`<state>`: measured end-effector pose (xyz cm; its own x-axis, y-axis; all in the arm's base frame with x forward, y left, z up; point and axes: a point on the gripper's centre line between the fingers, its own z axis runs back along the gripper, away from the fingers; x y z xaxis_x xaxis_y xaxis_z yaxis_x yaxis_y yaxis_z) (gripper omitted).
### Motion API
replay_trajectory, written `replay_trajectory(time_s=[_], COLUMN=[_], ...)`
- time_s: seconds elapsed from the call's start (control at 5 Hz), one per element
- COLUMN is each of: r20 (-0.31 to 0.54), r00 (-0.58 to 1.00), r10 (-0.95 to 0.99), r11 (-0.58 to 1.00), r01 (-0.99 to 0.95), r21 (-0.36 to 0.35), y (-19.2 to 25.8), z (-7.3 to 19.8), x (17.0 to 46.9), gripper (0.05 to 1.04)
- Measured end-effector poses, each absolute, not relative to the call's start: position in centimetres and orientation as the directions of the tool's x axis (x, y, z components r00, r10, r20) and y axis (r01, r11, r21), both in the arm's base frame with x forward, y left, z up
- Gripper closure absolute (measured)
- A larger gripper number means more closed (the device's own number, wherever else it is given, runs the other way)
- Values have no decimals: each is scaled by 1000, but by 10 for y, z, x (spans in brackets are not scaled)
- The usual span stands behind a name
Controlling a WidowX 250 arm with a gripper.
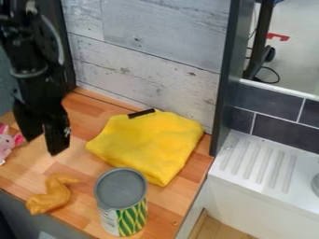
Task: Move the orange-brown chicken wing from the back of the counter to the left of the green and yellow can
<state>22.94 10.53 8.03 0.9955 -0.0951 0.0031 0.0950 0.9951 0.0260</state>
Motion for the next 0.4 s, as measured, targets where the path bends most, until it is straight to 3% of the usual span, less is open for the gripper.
replay_trajectory(time_s=[0.4], r20=[46], r00=[987], r10=[-153], r11=[988], r01=[151], r21=[43], y=[92], z=[109], x=[242], gripper=[83])
